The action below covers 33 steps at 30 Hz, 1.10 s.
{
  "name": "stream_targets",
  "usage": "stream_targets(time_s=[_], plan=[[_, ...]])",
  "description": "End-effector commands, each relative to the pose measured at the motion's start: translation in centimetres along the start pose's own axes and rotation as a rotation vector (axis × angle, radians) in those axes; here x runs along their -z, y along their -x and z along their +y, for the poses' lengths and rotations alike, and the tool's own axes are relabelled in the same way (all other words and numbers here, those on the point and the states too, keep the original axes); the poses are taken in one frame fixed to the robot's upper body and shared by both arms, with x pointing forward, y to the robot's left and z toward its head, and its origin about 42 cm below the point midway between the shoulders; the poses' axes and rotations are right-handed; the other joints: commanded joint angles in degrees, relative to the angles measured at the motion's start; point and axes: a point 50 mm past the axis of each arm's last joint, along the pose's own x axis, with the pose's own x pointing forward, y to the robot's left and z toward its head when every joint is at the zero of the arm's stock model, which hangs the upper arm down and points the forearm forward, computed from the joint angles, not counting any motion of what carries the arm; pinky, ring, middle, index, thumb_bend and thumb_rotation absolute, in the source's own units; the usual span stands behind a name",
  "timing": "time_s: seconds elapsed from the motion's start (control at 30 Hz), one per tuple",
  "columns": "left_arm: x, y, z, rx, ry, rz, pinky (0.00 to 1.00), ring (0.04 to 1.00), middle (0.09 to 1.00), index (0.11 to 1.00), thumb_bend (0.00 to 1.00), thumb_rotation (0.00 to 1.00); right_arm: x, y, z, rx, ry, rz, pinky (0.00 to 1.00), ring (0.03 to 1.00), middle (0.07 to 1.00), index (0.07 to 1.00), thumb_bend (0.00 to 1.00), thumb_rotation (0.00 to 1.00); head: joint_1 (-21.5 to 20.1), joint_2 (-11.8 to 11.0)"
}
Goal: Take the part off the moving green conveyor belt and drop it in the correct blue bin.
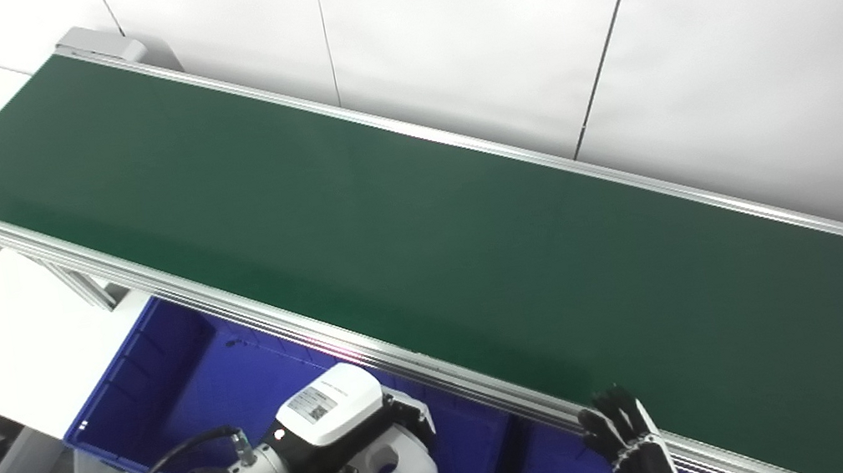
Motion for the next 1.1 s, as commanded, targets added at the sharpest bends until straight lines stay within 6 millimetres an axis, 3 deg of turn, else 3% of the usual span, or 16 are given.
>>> stream_targets(time_s=[0.0,0.03,0.07,0.13,0.23,0.4,0.77,1.0,1.07], plan=[[-0.2,0.1,1.0,-0.075,-0.037,-0.015,0.42,0.449,0.526,0.526,0.5,0.01,-0.6,-0.2,0.3,-0.01,-0.003,-0.019,0.83,0.85,0.892,0.911,0.78,0.86,-0.1,0.0],[-0.2,0.3,1.0,-0.082,-0.055,-0.009,0.53,0.581,0.627,0.585,0.69,0.07,-0.6,-0.2,0.3,-0.01,-0.001,-0.018,0.83,0.849,0.892,0.911,0.78,0.86,-0.1,0.0],[-0.2,0.4,1.1,-0.081,-0.075,-0.004,0.55,0.597,0.639,0.6,0.72,0.08,-0.6,-0.2,0.3,-0.011,-0.002,-0.018,0.83,0.849,0.892,0.911,0.78,0.86,-0.2,0.0],[-0.2,0.5,1.1,-0.08,-0.103,0.003,0.66,0.704,0.739,0.7,0.89,0.22,-0.6,-0.3,0.3,-0.012,-0.011,-0.017,0.83,0.851,0.893,0.911,0.78,0.85,-0.3,0.0],[-0.3,0.7,1.2,-0.087,-0.122,0.015,0.76,0.8,0.83,0.777,0.99,0.35,-0.6,-0.2,0.3,-0.014,-0.015,-0.015,0.84,0.853,0.893,0.912,0.78,0.85,-0.5,0.0],[-0.6,0.9,1.3,-0.099,-0.136,0.008,0.8,0.844,0.869,0.814,1.0,0.44,-0.6,-0.2,0.2,-0.013,-0.008,-0.013,0.83,0.849,0.891,0.912,0.78,0.85,-0.6,0.0],[-1.1,1.3,2.0,-0.09,-0.086,-0.021,0.83,0.858,0.872,0.827,1.0,0.53,-0.8,0.0,0.1,-0.018,0.001,-0.007,0.83,0.85,0.895,0.916,0.78,0.85,-0.7,0.5],[-4.1,2.6,4.1,-0.214,0.128,-0.228,0.8,0.827,0.84,0.796,0.94,0.74,-1.1,0.2,0.2,-0.013,0.0,-0.005,0.83,0.847,0.892,0.914,0.78,0.85,-2.6,1.4],[-5.9,2.9,4.8,-0.295,0.256,-0.295,0.79,0.811,0.819,0.773,0.9,0.7,-1.2,0.1,0.2,-0.01,0.007,-0.006,0.82,0.845,0.891,0.914,0.78,0.86,-3.8,1.7]])
